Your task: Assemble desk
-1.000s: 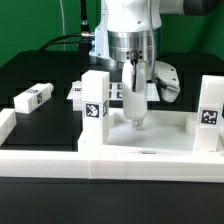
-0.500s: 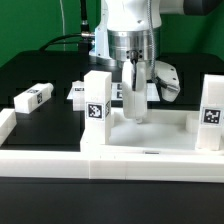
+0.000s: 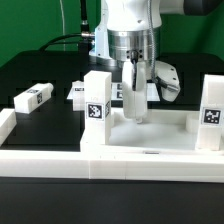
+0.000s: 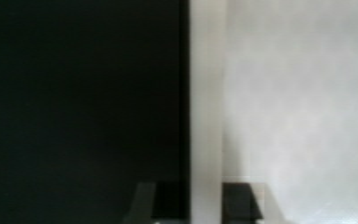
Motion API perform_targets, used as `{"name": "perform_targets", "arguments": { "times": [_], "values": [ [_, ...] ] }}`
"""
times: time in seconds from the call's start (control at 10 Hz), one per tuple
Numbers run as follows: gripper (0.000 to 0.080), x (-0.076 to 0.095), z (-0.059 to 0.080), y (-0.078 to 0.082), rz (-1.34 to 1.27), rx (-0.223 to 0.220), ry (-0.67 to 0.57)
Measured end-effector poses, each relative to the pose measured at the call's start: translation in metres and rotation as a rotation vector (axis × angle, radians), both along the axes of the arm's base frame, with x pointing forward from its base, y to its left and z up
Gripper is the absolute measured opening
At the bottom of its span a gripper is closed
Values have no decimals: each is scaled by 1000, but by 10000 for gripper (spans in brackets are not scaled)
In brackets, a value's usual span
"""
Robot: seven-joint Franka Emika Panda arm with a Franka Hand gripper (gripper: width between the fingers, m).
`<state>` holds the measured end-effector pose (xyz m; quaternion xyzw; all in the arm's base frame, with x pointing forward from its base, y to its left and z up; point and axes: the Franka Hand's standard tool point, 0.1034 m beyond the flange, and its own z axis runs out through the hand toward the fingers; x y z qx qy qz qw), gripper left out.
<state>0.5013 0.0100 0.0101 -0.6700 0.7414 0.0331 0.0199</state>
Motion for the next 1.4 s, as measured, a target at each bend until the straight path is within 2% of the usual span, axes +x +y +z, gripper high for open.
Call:
{"name": "perform_targets", "arguments": {
  "times": [0.2, 0.5, 0.7, 1.0, 1.3, 1.4],
  "values": [
    [64, -5, 4, -5, 62, 1, -5],
    [64, -22, 3, -22, 174, -12, -5],
    [63, -19, 6, -30, 224, -14, -14],
    [63, -20, 4, -29, 317, -14, -16],
    [64, -19, 4, -41, 494, -27, -32],
    [64, -20, 4, -52, 626, -35, -36]
  ]
}}
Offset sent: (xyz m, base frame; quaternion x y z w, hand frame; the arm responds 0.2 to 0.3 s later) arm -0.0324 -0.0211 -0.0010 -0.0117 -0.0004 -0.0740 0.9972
